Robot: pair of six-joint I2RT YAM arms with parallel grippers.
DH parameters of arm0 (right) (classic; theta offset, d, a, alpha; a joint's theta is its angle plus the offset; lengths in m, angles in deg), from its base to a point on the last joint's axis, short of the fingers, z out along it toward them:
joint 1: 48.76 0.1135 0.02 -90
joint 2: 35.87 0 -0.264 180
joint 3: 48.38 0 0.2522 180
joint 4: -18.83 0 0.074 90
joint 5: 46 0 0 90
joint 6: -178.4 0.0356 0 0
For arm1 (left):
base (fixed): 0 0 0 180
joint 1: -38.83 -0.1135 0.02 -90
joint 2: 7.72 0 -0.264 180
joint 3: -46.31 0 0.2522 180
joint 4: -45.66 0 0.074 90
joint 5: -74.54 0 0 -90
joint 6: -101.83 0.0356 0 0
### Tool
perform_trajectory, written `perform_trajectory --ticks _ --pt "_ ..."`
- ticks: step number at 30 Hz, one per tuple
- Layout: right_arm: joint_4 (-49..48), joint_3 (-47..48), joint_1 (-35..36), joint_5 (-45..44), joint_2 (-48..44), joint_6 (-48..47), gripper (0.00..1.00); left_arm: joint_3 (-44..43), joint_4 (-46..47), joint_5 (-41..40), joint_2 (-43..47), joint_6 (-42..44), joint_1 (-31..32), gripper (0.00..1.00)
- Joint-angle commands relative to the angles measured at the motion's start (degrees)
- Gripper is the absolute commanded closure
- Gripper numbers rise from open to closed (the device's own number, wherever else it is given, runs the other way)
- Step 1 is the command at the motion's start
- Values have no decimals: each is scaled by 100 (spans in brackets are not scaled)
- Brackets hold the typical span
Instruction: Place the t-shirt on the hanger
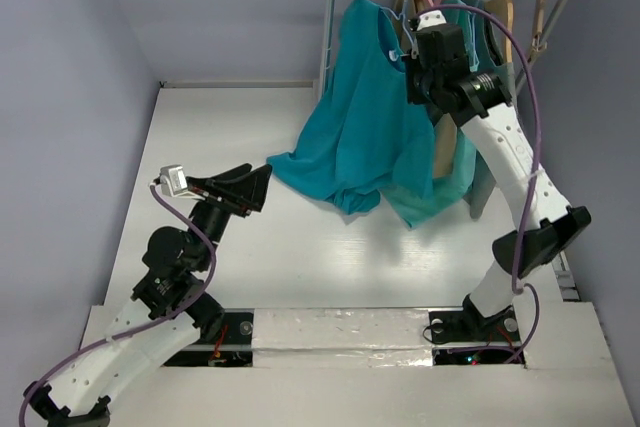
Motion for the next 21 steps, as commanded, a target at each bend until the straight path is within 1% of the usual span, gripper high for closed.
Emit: perform_trajectory --ticks 1,5,7,10,11,14,16,18,21 --pt "-444 351 -182 96 192 -170 100 128 262 -189 258 198 -15 26" --pt "-866 281 -235 157 245 -196 100 216 341 -207 312 207 -15 26" --pt "-1147 45 -235 166 175 -205 100 216 367 -145 242 207 -15 26" --pt "-1604 -456 -235 236 -281 -179 100 207 367 -84 171 216 -15 26" --pt "-1718 -849 -235 254 -596 -144 100 216 376 -75 145 207 -15 26" --pt "-2053 -1317 -235 368 -976 -117 100 234 446 -4 110 181 -15 26" --pt "-2010 -1206 -235 289 -977 -187 100 242 473 22 74 181 -15 26" --pt "-1800 -784 -235 167 -671 -310 100 234 490 40 48 172 -15 26" --pt "-1781 -415 -235 96 -415 -433 100 225 456 22 30 181 -15 26"
